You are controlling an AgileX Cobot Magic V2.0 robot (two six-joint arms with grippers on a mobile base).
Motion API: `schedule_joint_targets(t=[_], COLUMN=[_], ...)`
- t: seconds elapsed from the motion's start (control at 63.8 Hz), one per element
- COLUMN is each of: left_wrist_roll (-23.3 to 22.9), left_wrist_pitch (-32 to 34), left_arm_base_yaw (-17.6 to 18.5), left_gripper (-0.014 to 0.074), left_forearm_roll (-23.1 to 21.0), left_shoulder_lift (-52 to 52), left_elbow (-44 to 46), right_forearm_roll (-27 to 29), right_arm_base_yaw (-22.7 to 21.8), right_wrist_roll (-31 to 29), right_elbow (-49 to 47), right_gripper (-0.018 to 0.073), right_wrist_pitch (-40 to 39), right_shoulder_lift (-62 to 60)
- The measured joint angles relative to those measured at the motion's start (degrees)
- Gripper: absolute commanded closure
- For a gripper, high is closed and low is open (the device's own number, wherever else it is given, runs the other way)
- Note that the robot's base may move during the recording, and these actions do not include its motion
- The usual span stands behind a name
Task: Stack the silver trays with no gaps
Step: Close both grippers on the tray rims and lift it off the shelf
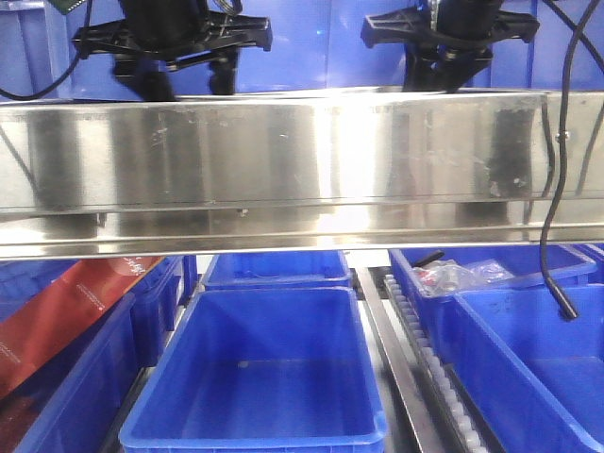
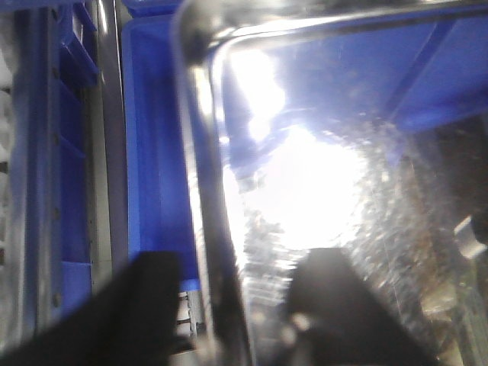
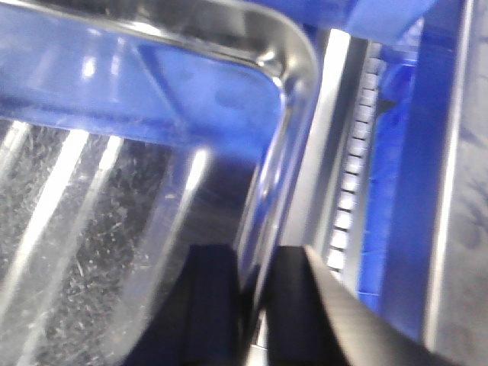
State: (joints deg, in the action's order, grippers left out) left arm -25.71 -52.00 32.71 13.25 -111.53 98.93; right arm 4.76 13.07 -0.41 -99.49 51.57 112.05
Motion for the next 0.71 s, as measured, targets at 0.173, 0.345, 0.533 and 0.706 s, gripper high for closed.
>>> schedule_joint_targets(t=[0.173, 0.345, 0.533, 0.706], left_wrist_roll=[-0.5, -0.8, -0.8, -0.8], left_wrist_pitch=[0.0, 0.0, -0.7, -1.6], left_arm_base_yaw=[-0.2, -0.2, -0.2, -0.2], left_gripper=[0.0611, 0.0612, 0.0612, 0.0612], left_forearm_roll=[0.2, 0.3, 0.5, 0.9], left_shoulder_lift=[0.0, 0.0, 1.0, 4.0], left_elbow=[0.1, 0.1, 0.0, 0.0], right_forearm_roll=[0.0, 0.0, 0.1, 0.5], right_arm_base_yaw=[-0.1, -0.1, -0.1, -0.1], right_wrist_roll=[0.4, 0.4, 0.4, 0.4], right_elbow=[0.0, 0.0, 0.0, 0.0], right_gripper=[0.0645, 0.0645, 0.0645, 0.0645], right_wrist_pitch=[0.0, 0.1, 1.0, 2.0], right_shoulder_lift=[0.0, 0.0, -0.5, -3.3])
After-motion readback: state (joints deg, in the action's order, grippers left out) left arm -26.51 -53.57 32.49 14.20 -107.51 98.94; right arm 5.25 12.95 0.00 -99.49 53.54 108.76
